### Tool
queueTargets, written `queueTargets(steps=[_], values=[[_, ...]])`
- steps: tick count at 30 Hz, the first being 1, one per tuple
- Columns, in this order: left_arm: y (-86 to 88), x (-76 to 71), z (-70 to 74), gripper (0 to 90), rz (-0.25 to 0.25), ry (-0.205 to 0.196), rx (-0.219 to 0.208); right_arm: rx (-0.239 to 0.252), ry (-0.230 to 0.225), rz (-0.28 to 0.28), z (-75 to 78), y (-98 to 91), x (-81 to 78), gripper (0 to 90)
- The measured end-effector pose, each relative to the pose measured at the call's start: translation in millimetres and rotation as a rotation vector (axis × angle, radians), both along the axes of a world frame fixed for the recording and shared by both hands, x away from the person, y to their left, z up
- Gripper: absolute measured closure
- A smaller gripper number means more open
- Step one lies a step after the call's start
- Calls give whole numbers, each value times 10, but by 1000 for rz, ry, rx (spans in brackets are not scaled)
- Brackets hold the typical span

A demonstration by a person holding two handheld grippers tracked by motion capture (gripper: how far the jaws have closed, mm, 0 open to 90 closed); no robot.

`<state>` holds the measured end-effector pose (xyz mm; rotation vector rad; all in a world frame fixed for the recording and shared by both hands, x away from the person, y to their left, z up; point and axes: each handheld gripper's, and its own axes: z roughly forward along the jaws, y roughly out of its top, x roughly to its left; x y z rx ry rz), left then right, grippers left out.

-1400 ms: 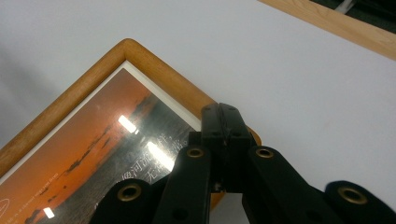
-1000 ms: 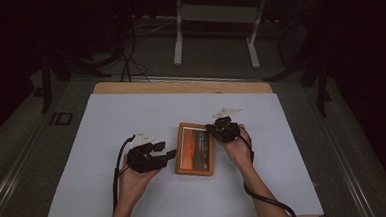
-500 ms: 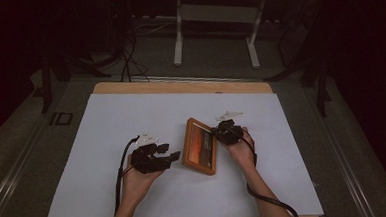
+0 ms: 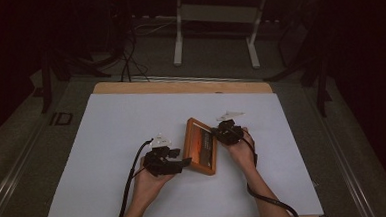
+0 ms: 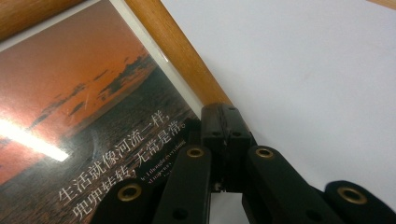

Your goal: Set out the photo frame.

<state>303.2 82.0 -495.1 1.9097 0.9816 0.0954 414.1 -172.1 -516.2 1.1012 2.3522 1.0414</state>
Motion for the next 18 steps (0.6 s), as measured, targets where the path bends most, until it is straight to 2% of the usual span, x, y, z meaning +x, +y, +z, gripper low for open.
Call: queueTargets(steps=[3,6,11,18], values=[[-36,26,-35,386,-3,20,-10,3,-2,-2,-3,-2,-5,900],[-62,70,-56,391,-5,58,-29,6,-3,-2,-6,-3,-6,900],[-79,155,-74,429,30,111,-72,15,-4,-8,-13,-9,-15,900],[-155,207,-113,478,25,153,-64,3,-6,0,-4,0,-19,900]])
